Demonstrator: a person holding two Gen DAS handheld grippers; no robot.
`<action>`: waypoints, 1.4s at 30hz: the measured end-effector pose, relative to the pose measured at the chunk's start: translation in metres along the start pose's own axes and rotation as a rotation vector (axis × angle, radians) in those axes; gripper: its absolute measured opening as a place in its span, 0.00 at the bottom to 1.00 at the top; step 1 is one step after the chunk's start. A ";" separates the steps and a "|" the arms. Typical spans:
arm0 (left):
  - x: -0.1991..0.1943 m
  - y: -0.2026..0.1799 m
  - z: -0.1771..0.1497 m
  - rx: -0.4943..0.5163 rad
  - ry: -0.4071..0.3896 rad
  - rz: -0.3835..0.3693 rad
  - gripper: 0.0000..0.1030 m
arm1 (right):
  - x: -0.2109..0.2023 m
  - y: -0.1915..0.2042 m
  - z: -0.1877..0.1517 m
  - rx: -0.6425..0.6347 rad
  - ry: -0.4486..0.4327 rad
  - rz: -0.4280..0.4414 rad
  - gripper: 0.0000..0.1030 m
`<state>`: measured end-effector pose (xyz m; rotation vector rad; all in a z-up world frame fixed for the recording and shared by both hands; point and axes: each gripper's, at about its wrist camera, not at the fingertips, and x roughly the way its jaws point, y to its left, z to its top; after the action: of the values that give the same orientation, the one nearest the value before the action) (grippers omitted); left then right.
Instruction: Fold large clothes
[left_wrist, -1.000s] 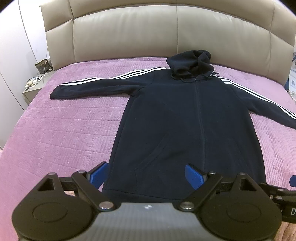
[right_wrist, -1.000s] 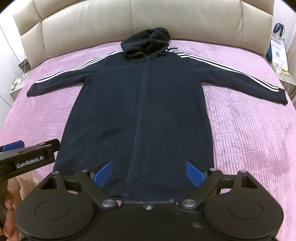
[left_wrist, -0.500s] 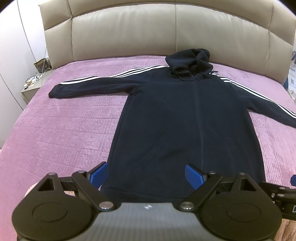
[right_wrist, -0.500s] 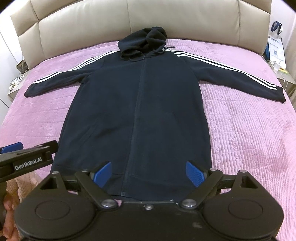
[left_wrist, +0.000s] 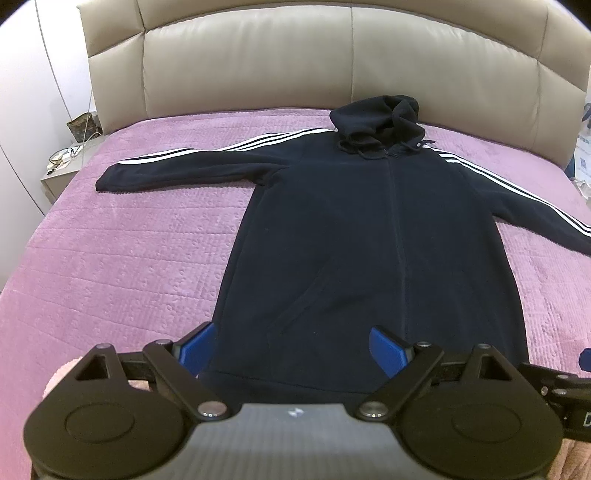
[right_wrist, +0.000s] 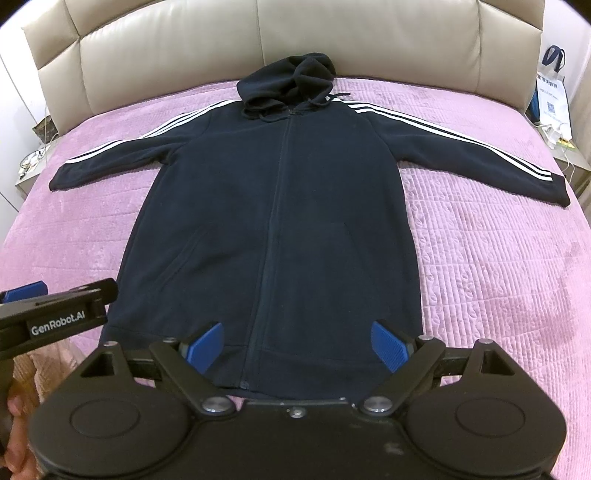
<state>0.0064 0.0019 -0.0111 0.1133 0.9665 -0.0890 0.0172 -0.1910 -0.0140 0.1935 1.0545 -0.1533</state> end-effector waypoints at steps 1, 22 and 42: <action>0.000 0.000 0.000 -0.001 -0.001 0.000 0.89 | 0.000 0.000 0.000 0.001 -0.001 0.000 1.00; -0.003 -0.002 0.002 0.002 -0.001 -0.011 0.89 | -0.003 0.002 0.000 -0.021 0.004 0.014 1.00; 0.002 -0.001 0.003 0.005 -0.002 -0.052 0.86 | 0.001 0.001 0.000 -0.017 0.004 0.018 1.00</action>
<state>0.0095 0.0002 -0.0109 0.0923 0.9671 -0.1389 0.0181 -0.1903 -0.0143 0.1882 1.0576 -0.1272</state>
